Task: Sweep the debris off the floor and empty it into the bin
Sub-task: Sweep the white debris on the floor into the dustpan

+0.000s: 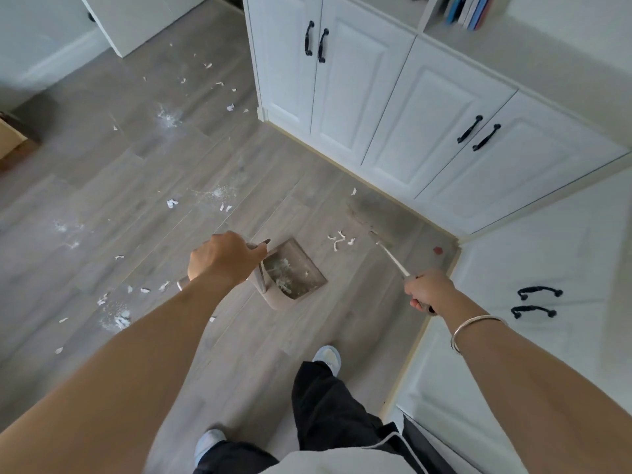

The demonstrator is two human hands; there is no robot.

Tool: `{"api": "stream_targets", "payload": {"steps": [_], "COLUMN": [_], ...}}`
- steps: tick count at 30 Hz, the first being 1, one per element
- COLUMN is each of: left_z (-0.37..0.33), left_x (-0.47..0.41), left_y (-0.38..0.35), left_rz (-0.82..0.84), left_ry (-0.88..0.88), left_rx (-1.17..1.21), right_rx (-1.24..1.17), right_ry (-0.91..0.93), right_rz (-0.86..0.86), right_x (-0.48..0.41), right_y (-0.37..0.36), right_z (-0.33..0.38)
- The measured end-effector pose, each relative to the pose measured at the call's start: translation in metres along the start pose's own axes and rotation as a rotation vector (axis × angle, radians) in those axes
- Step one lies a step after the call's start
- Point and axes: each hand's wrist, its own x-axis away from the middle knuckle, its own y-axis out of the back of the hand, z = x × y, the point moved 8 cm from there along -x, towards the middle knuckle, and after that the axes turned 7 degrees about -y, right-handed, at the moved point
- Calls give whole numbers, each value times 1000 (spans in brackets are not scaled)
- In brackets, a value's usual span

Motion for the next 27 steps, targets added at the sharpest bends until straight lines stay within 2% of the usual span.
{"api": "stream_targets", "payload": {"steps": [5, 12, 20, 23, 27], "left_z": [-54, -86, -92, -92, -81], "left_x": [-44, -74, -76, -71, -75], "left_y": [-3, -17, -13, -9, 9], "left_rz": [-8, -4, 4, 0, -30], "left_ry": [16, 28, 59, 53, 95], "left_rx": [-6, -46, -36, -18, 63], "right_rx": [2, 80, 228, 196, 192], "right_ry": [4, -57, 14, 23, 59], "right_rz": [-9, 25, 301, 376, 382], "right_x": [-45, -84, -64, -45, -27], "right_y": [35, 47, 31, 49, 67], "right_z": [20, 31, 50, 64, 74]}}
